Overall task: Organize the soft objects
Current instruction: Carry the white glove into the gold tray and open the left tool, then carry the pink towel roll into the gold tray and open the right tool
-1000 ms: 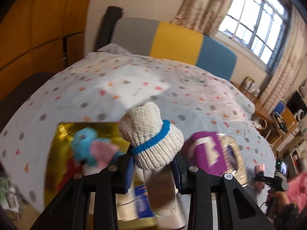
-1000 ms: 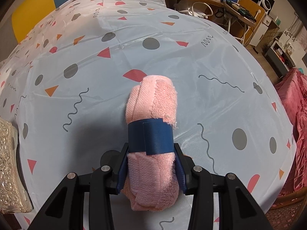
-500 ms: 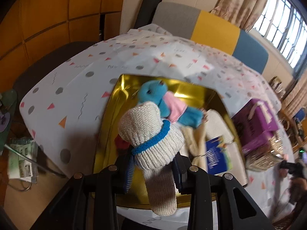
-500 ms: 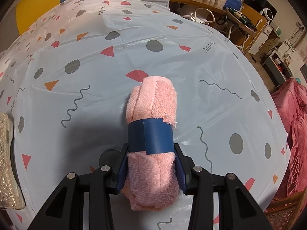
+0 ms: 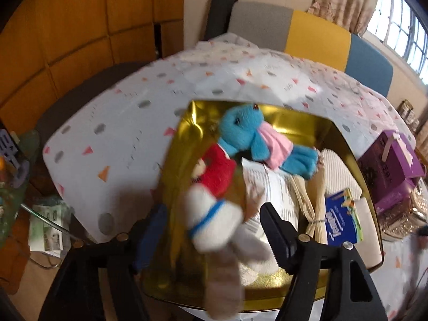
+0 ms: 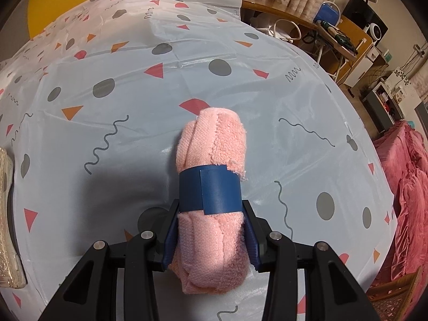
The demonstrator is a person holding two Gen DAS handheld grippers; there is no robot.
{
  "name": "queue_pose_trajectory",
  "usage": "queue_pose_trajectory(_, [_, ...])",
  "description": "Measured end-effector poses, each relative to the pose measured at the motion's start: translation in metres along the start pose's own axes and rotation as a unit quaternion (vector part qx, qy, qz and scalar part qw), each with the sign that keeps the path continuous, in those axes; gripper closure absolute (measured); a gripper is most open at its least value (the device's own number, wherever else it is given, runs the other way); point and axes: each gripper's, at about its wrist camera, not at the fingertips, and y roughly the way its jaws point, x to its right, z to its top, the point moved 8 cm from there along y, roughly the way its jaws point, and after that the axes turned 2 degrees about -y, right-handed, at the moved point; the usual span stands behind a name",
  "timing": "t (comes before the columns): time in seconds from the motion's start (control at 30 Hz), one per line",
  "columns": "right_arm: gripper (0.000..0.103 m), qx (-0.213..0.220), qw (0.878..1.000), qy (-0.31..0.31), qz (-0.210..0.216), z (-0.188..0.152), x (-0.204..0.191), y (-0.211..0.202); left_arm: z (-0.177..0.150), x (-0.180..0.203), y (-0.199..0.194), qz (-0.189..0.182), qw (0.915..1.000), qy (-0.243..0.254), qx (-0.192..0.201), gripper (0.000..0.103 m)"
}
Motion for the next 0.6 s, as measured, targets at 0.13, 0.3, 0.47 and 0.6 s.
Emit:
queue_pose_trajectory(0.13, [0.06, 0.001, 1.0, -0.002, -0.002, 0.0, -0.001, -0.001, 0.01, 0.001, -0.015, 0.006, 0.9996, 0.006, 0.026, 0.028])
queue_pose_trajectory(0.3, [0.062, 0.002, 1.0, -0.007, -0.005, 0.0, -0.004, -0.003, 0.013, 0.016, -0.032, -0.011, 0.9988, 0.018, 0.044, 0.025])
queue_pose_trajectory(0.47, [0.062, 0.003, 1.0, -0.01, -0.005, 0.0, -0.004, -0.003, 0.011, 0.034, -0.042, -0.027, 0.9981, 0.031, 0.047, 0.025])
queue_pose_trajectory(0.6, [0.063, 0.005, 1.0, -0.008, 0.006, 0.002, -0.005, -0.005, 0.007, 0.044, -0.046, -0.033, 0.9975, 0.043, 0.047, 0.024])
